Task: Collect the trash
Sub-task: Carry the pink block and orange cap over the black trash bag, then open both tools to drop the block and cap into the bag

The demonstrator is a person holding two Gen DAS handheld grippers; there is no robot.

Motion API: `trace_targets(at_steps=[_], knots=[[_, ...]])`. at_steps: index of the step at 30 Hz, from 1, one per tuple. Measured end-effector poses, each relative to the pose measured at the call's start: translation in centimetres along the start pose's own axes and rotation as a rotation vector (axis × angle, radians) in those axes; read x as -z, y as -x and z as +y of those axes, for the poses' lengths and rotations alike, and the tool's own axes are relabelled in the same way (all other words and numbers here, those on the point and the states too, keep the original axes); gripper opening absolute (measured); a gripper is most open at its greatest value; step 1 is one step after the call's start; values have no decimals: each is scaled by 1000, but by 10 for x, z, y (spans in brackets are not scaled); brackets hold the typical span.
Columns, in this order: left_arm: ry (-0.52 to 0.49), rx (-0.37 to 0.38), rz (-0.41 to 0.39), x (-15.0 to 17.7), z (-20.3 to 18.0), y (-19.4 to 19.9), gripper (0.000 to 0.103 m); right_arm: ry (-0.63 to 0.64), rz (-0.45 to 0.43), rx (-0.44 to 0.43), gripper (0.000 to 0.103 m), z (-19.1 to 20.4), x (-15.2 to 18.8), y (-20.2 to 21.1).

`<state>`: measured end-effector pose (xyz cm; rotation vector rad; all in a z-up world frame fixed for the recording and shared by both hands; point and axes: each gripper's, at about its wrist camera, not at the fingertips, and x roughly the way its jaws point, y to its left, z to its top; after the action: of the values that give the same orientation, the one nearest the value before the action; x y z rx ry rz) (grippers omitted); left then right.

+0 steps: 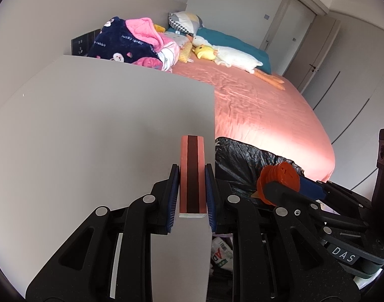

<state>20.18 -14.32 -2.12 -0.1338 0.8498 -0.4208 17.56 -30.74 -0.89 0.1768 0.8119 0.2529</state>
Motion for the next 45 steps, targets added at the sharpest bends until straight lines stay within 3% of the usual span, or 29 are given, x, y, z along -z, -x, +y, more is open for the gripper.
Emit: trace_targets(at_steps=[22, 41, 43, 44, 45], knots=[[-100, 110, 34, 13, -79, -6, 20, -98, -83, 77, 44, -60, 22, 64], [-185, 211, 88, 19, -118, -19, 20, -209, -138, 141, 44, -107, 35, 102], [-176, 216, 109, 19, -118, -21, 34, -241, -147, 142, 47, -113, 35, 106], [-173, 204, 111, 17, -118, -22, 63, -255, -157, 143, 51, -115, 35, 109], [-171, 175, 101, 17, -119, -21, 84, -266, -174, 152, 61, -118, 35, 113]])
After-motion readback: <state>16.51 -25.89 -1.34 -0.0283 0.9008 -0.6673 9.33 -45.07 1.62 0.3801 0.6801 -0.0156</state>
